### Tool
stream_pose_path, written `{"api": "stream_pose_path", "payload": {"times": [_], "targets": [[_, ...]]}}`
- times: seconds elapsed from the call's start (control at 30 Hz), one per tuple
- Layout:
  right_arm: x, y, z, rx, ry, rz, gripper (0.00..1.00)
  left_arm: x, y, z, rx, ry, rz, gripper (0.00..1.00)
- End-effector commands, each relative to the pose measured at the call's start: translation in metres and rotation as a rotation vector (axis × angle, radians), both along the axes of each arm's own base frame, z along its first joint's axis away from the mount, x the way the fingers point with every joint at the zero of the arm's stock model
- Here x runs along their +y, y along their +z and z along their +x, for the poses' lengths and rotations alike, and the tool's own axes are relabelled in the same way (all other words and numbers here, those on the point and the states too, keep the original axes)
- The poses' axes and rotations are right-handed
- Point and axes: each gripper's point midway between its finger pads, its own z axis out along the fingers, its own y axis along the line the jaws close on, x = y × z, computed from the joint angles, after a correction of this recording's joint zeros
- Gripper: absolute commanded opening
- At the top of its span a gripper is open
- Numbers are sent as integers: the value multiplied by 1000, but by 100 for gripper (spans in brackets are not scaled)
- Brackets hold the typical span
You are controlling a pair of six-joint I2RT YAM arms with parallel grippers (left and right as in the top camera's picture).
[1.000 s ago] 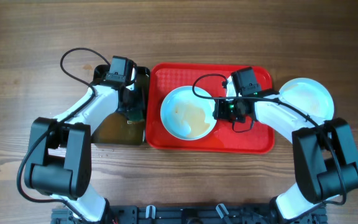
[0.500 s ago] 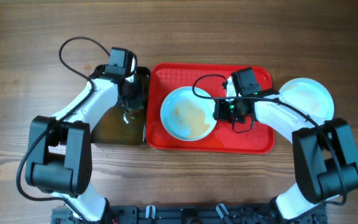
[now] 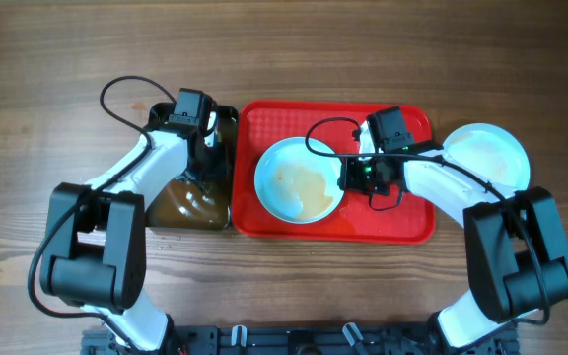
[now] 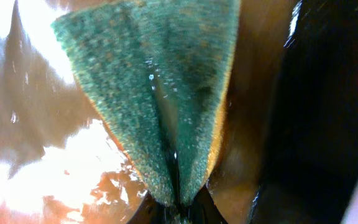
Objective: Clean dirty plates on tray and stack at the side
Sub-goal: 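Return the sponge into the black water tray and hold it there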
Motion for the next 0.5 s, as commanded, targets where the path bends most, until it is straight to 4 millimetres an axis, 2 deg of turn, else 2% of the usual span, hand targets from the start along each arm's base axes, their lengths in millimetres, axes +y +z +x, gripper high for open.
{"api": "stream_pose_path", "payload": {"times": [0.0, 0.07, 0.1, 0.13, 0.2, 0.23, 0.33, 0.47], "targets": [[-15, -27, -23, 80, 12, -88, 4, 20, 1, -24, 77, 13, 93, 4], [-15, -27, -23, 79, 13, -88, 4, 22, 13, -30, 79, -26, 102, 6], [-15, -27, -23, 79, 13, -88, 4, 23, 18, -29, 63, -58, 112, 32], [-15, -27, -23, 79, 13, -88, 4, 25, 20, -25, 44, -58, 126, 49], [-15, -27, -23, 79, 12, -88, 4, 24, 21, -16, 5, -56, 122, 58], [-15, -27, -23, 79, 12, -88, 4, 23, 22, -11, -16, -54, 119, 62], [-15, -27, -23, 79, 13, -88, 4, 21, 23, 2, -65, -35, 106, 62], [-15, -27, -23, 79, 12, -88, 4, 20, 14, 4, -61, -22, 104, 65]]}}
